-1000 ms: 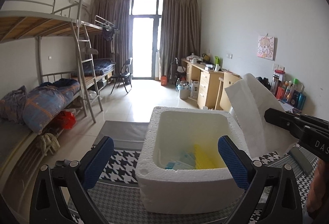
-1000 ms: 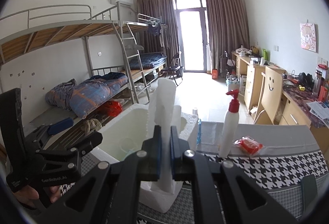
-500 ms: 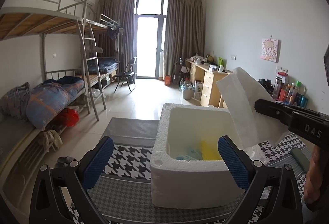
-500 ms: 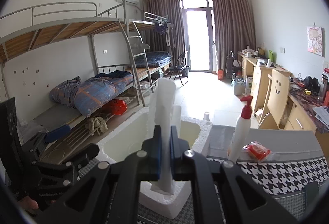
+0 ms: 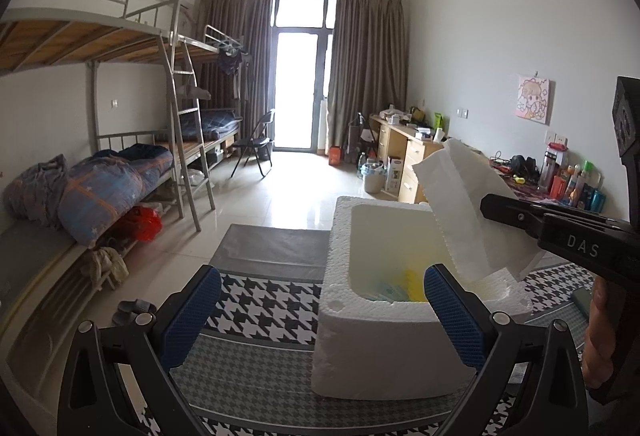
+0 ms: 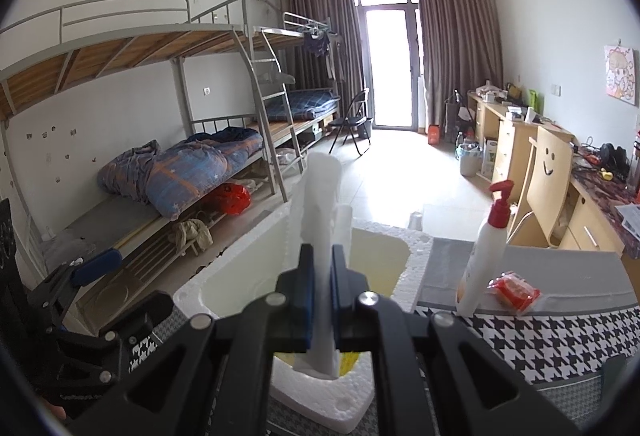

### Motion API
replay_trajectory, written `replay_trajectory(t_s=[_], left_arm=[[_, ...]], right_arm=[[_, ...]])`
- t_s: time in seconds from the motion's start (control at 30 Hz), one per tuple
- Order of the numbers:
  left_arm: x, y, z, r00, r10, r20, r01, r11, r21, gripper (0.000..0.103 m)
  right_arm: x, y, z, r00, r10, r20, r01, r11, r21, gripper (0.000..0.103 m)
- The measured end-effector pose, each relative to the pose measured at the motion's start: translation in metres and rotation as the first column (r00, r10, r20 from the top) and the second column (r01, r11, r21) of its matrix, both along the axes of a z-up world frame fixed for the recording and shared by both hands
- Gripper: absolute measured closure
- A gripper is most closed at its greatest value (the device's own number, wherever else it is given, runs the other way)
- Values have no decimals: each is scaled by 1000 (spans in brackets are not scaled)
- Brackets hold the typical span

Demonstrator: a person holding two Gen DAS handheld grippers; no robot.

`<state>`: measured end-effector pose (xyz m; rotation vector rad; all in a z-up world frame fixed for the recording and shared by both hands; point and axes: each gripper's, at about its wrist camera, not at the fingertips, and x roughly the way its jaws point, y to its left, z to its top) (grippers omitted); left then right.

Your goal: Organize soft objects

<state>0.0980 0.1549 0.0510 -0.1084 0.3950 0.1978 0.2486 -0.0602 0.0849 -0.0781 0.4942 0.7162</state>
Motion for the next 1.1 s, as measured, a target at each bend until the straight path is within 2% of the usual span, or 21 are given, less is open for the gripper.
replay_trajectory(t_s=[0.57,0.63,0.73,0.8,0.9,1.1], left_arm=[[-3,5,1,1000,0,4,0,1000,-20,1],[-2,6,0,1000,3,3,-3,1000,-20,1],[-2,6,0,1000,2,-2,-2,1000,-18,1],[-2,6,0,1000,4,-4,-4,1000,-16,1],[-3,7,2,1000,6,0,-6,1000,-20,1],[-5,5,3,1000,7,5,-7,1000,-19,1]], right_arm=[[17,21,-17,998,7,-57,-12,997,-76,91],[18,25,-20,999,3,-54,-8,996,-94,80],[17,26,-23,998,5,-59,-11,996,-94,45],[16,24,-23,999,-5,-54,0,996,-93,34],[14,22,-20,998,-2,-55,-3,996,-84,22],[8,15,-14,999,2,-38,-4,998,-58,16]])
